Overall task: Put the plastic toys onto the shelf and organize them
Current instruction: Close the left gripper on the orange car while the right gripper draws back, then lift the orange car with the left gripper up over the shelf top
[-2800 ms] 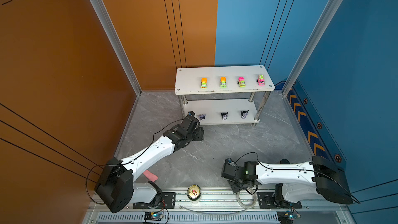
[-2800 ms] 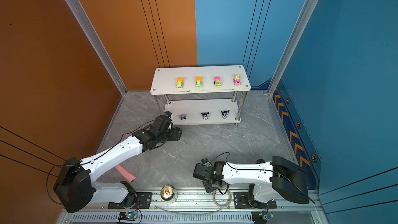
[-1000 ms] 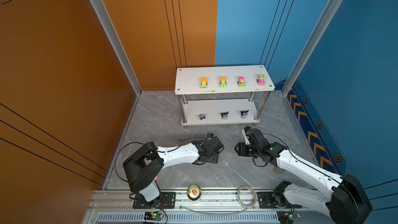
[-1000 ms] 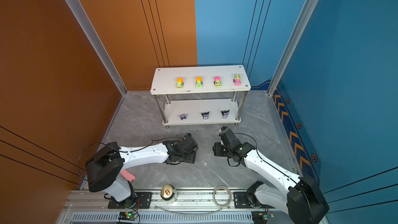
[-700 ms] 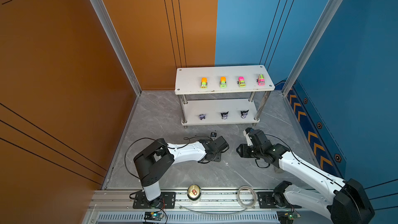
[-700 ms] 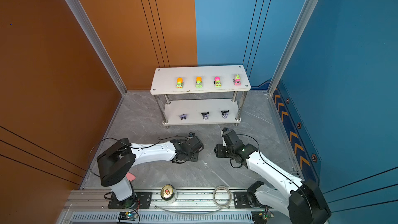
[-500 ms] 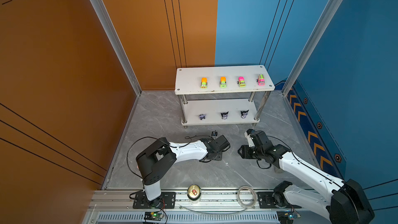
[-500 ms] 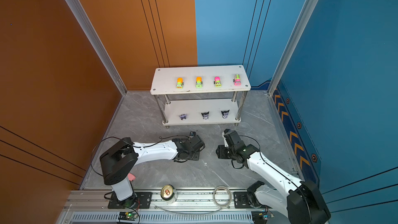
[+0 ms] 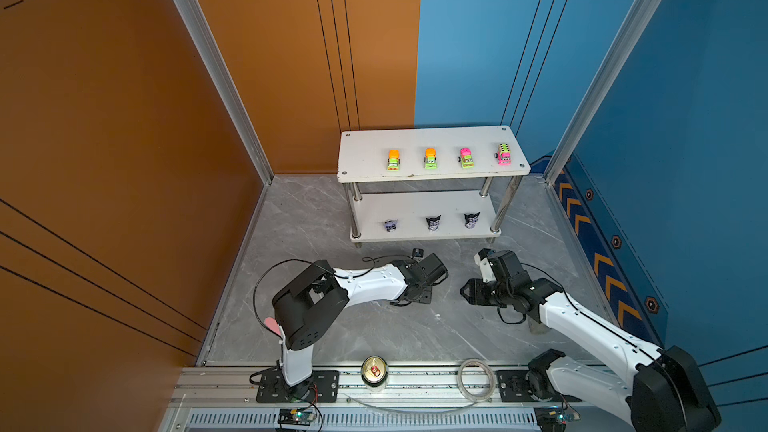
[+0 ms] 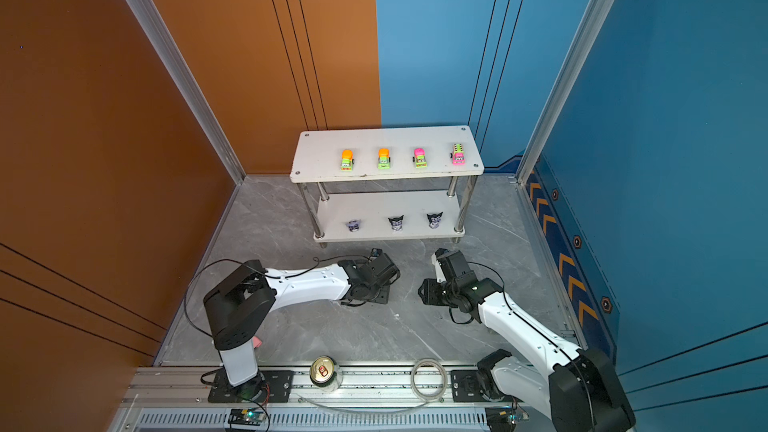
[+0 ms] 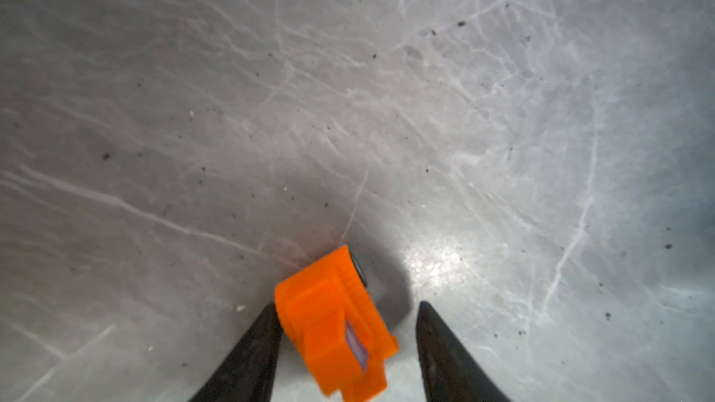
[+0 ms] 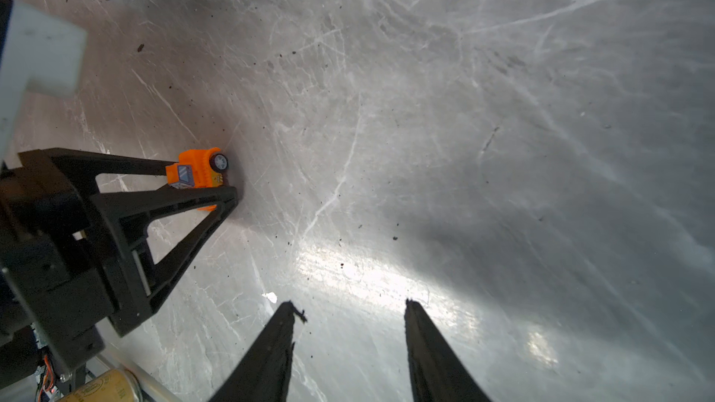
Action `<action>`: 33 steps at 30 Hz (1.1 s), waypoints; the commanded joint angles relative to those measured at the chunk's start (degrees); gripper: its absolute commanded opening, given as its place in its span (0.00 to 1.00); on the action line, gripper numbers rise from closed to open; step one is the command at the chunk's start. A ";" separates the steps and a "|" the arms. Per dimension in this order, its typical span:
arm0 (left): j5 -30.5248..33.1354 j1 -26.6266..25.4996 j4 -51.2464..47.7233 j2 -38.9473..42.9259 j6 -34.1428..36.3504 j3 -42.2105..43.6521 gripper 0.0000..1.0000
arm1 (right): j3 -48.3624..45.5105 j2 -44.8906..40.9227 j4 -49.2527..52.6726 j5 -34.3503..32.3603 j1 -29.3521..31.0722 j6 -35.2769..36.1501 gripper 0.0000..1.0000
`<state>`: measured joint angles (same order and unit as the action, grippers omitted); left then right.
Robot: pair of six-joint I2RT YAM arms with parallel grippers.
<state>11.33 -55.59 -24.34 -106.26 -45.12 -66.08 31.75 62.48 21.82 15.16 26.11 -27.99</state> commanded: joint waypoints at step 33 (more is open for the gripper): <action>33.72 1.27 -32.92 29.35 19.08 -28.83 0.25 | -1.24 3.36 -2.47 3.96 -1.59 0.87 0.48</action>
<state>37.26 -55.59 -52.42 -74.37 -33.43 -89.89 30.98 65.76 19.88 18.31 24.73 -27.86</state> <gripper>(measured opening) 0.300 0.485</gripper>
